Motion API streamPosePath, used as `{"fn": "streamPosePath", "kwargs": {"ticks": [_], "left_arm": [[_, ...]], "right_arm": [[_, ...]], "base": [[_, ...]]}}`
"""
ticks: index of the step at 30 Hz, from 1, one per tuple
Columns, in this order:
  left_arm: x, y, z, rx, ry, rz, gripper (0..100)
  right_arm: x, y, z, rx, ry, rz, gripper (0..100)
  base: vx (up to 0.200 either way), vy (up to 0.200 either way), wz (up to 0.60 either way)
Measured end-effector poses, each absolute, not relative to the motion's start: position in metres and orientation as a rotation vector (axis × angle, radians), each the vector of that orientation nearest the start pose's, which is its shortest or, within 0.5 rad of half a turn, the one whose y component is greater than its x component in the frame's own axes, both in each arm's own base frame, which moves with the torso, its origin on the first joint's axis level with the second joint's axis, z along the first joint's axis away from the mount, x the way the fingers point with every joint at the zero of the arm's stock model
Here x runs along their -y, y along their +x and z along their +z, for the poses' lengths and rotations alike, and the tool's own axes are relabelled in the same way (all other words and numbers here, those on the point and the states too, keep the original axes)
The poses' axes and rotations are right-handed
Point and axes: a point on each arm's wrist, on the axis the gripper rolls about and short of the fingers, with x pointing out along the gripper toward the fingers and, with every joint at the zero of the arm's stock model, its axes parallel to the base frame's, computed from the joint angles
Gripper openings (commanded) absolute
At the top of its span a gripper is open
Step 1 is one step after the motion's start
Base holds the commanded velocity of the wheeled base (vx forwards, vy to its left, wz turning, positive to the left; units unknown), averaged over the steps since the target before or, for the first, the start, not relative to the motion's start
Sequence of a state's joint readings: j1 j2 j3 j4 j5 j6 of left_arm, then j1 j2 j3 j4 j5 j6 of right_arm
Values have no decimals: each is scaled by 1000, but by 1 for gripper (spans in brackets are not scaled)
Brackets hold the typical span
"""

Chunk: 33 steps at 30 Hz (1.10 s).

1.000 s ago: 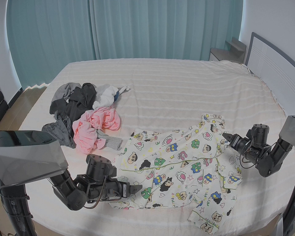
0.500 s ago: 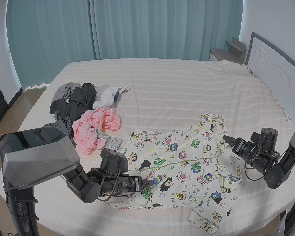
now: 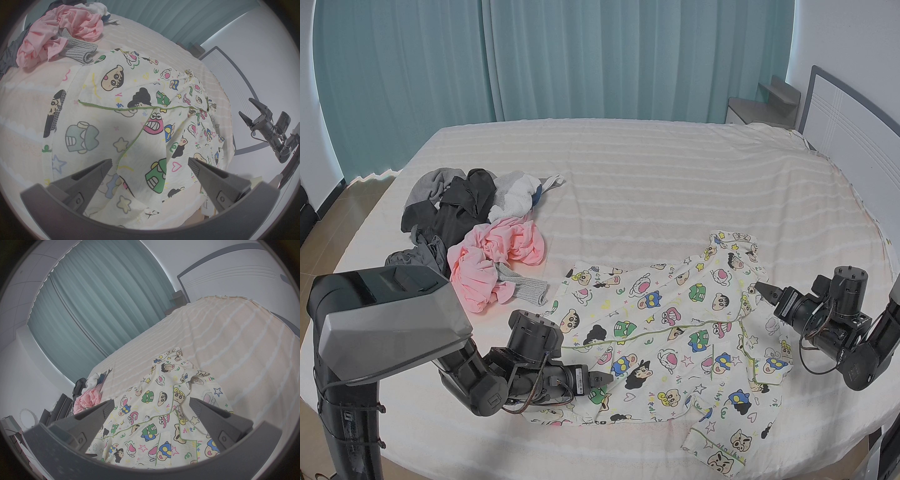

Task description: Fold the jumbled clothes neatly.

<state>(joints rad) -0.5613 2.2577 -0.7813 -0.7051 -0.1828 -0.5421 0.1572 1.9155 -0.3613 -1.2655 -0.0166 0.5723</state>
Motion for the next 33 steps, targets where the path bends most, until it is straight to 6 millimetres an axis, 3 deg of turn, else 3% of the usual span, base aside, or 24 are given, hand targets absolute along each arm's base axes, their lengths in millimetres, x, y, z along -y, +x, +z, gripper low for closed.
{"fn": "streamPosePath", "kwargs": {"ticks": [15, 16, 33], "left_arm": [[202, 296, -14, -953, -321, -487, 100], [202, 296, -14, -954, -320, -487, 0], [203, 295, -16, -934, -301, -447, 0]], "right_arm": [[-43, 276, 75, -335, 542, 45, 100], [-43, 276, 75, -335, 542, 45, 100], [-43, 276, 73, -341, 542, 43, 100]], "base": [[0, 0, 0], [0, 0, 0], [0, 0, 0]]}}
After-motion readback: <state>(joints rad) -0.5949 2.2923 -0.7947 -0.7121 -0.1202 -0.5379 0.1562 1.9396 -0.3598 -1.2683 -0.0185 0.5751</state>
